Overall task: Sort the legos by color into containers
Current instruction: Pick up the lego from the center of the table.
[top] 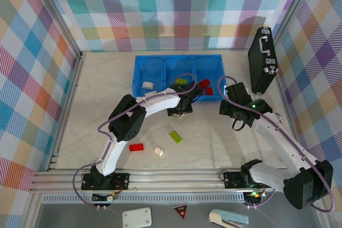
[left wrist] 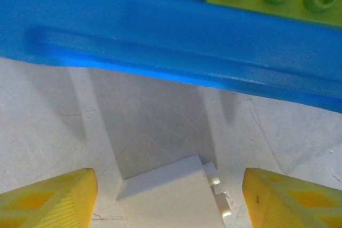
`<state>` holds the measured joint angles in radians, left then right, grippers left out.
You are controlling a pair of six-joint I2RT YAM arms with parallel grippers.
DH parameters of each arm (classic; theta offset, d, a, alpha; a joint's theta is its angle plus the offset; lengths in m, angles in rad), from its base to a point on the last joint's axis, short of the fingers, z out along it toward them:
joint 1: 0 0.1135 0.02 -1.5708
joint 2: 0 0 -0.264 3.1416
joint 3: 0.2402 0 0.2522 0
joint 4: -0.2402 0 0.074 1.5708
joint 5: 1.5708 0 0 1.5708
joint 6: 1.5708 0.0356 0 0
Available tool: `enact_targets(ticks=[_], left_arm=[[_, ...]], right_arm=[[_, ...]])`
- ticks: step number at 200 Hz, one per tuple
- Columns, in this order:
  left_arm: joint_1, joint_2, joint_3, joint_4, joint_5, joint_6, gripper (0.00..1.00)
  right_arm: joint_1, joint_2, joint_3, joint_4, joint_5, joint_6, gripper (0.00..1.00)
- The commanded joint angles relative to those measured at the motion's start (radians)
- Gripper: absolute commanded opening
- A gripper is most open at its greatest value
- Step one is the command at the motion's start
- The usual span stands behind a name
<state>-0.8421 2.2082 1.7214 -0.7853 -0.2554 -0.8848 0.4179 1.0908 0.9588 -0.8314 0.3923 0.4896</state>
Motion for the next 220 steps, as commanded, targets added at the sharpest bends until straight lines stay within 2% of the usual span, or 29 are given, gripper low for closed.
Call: enact_targets(ticks=[1,105,220], left_arm=[[-0.013,0.018,0.012,-0.009,-0.003,-0.024,0.71],[-0.015,0.025,-0.027,0.018,0.021,-0.025,0.56],[-0.015,-0.012,-0.052,0.030,0.021,0.021,0.45]], right_arm=[[-0.008,-0.013,-0.013,-0.002,0.016,-0.004,0.70],[-0.011,-0.011,-0.015,0.000,0.017,-0.008,0.70],[-0.011,-0.029,-0.002,-0.020,0.009,0.001,0.70]])
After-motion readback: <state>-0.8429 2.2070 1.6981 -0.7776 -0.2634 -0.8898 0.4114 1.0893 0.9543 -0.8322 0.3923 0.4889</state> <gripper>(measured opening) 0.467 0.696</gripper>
